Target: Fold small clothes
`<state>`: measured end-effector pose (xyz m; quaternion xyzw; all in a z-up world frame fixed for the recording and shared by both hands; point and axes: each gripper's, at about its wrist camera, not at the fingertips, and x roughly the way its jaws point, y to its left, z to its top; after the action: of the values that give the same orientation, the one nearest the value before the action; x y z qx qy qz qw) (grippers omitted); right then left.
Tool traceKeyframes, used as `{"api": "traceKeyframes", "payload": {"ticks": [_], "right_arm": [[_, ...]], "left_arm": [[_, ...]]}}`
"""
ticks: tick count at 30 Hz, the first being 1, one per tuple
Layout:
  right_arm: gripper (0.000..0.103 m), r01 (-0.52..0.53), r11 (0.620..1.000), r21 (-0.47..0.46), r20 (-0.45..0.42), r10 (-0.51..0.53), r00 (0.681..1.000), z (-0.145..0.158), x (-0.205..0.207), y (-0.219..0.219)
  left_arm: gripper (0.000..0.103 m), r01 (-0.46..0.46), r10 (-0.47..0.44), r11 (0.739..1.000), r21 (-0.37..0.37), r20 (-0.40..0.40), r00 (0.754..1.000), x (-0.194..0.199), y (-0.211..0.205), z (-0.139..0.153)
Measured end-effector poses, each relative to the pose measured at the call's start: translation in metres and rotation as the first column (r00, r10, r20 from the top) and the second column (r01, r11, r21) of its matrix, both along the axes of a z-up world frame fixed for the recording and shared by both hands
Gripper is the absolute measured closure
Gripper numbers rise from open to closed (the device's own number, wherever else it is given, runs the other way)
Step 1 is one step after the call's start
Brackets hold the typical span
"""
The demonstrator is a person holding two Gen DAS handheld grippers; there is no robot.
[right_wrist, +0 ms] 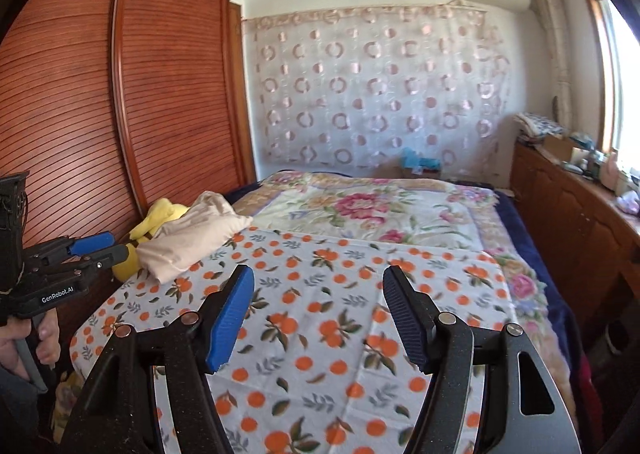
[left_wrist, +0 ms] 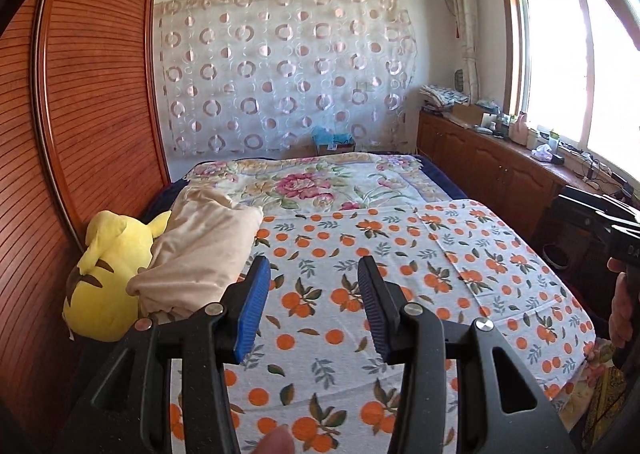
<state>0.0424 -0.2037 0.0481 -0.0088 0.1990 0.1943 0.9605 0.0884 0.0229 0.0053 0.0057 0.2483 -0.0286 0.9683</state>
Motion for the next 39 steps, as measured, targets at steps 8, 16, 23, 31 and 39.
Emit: {"api": "traceKeyframes", "payload": {"ticks": [8, 16, 23, 31, 39], "right_arm": [[0.034, 0.060, 0.998, 0.014, 0.019, -0.060, 0.998, -0.004, -0.045, 0.005], [0.034, 0.101, 0.995, 0.020, 0.033, -0.101, 0.994, -0.005, -0.066, 0.012], [0.034, 0.104, 0.994, 0.026, 0.036, -0.105, 0.994, -0.008, -0.070, 0.018], [0.034, 0.098, 0.995, 0.031, 0.036, -0.099, 0.994, -0.011, -0.057, 0.001], [0.034, 0.093, 0.995, 0.030, 0.036, -0.094, 0.995, -0.013, -0.055, -0.005]], "left_arm": [[0.057, -0.021, 0.020, 0.999, 0.027, 0.033, 0.999, -0.019, -0.018, 0.012], [0.057, -0.044, 0.043, 0.999, 0.020, 0.037, 0.998, -0.024, -0.020, 0.013], [0.057, -0.036, 0.036, 0.999, 0.020, 0.039, 0.999, -0.028, -0.025, 0.015], [0.057, -0.027, 0.026, 1.000, 0.009, 0.046, 0.999, -0.031, -0.030, 0.018], [0.056, -0.025, 0.025, 1.000, 0.010, 0.045, 0.999, -0.032, -0.032, 0.018]]}}
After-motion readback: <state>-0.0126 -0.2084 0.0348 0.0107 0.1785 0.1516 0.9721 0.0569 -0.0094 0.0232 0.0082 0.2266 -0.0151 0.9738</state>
